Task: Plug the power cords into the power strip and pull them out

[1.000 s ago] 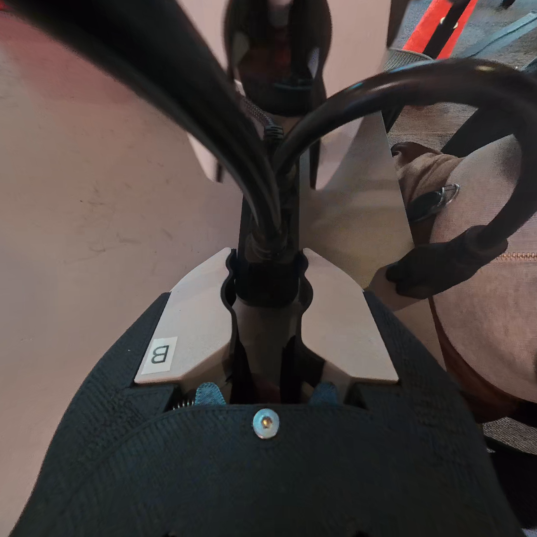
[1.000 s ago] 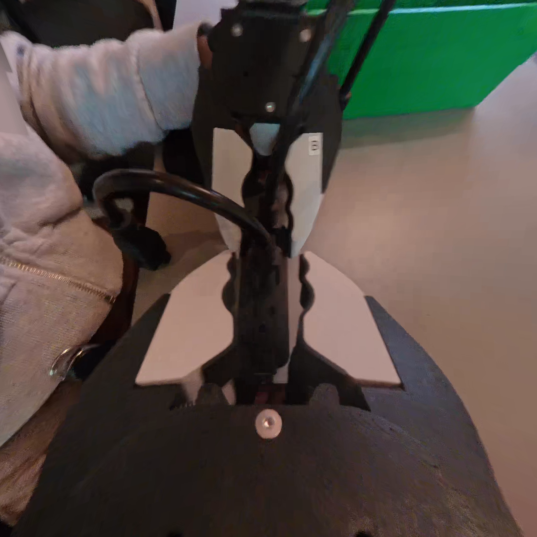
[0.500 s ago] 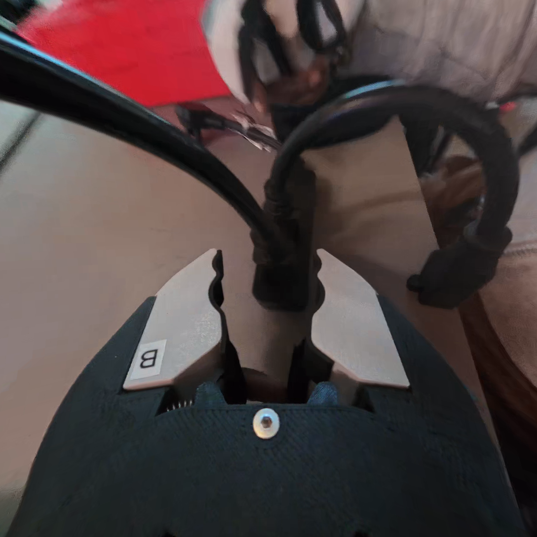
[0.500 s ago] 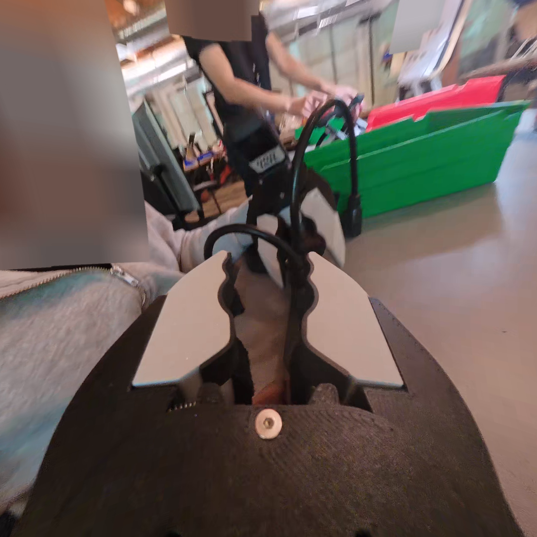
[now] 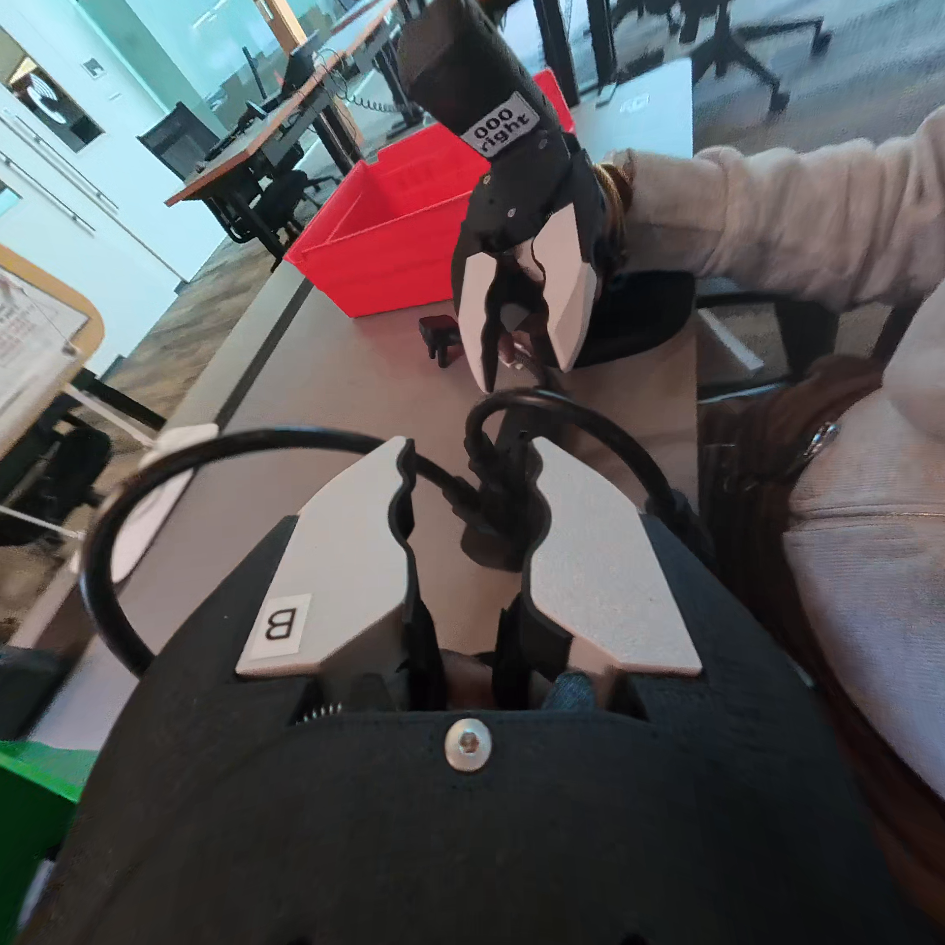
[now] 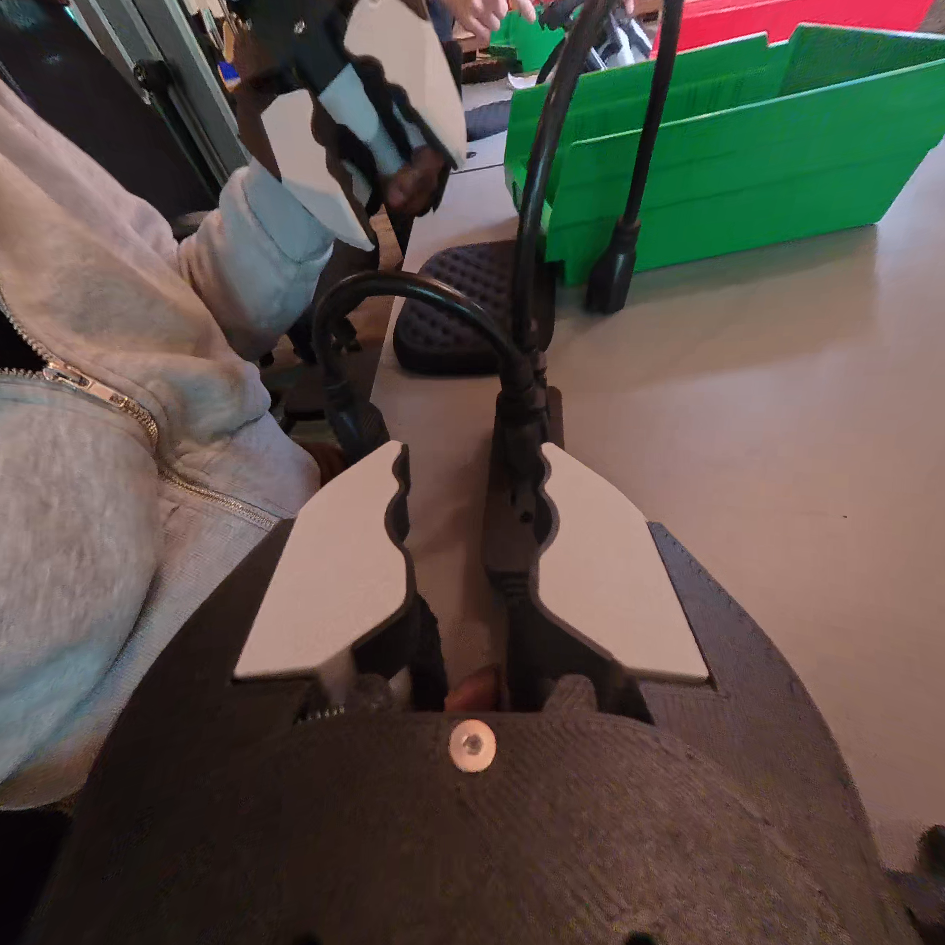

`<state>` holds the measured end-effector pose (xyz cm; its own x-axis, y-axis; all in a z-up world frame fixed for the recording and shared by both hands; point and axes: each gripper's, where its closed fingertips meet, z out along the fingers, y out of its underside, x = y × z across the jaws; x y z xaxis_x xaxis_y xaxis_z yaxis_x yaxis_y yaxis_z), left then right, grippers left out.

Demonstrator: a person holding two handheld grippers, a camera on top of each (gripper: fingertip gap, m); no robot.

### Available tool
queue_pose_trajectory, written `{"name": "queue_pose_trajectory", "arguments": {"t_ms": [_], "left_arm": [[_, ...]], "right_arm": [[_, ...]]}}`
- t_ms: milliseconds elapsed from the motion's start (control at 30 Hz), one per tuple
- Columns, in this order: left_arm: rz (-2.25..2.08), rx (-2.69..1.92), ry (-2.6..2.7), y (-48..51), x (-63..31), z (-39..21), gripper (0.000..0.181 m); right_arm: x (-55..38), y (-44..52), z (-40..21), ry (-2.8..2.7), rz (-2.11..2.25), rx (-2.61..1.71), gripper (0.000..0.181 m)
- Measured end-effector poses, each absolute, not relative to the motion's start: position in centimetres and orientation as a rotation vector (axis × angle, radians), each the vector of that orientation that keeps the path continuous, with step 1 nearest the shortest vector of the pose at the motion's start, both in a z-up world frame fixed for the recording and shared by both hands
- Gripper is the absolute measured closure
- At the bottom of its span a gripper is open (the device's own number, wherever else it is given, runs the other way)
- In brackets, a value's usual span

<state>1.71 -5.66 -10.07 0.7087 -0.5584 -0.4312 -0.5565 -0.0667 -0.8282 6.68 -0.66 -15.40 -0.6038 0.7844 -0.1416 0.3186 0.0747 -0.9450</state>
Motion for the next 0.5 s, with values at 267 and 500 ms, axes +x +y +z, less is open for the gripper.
{"name": "queue_pose_trajectory", "arguments": {"t_ms": [267, 500], "left_arm": [[-0.033, -1.536, 0.487, -3.4, 1.1, -6.5, 0.126], [0.321, -1.665, 0.293, -7.8, -7.8, -4.6, 0.123]], "right_arm": [[6.3, -0.4, -11.0, -1.634, 1.584, -0.798, 0.06], [6.9, 1.1, -7.7, -1.4, 1.592, -0.674, 0.053]]}}
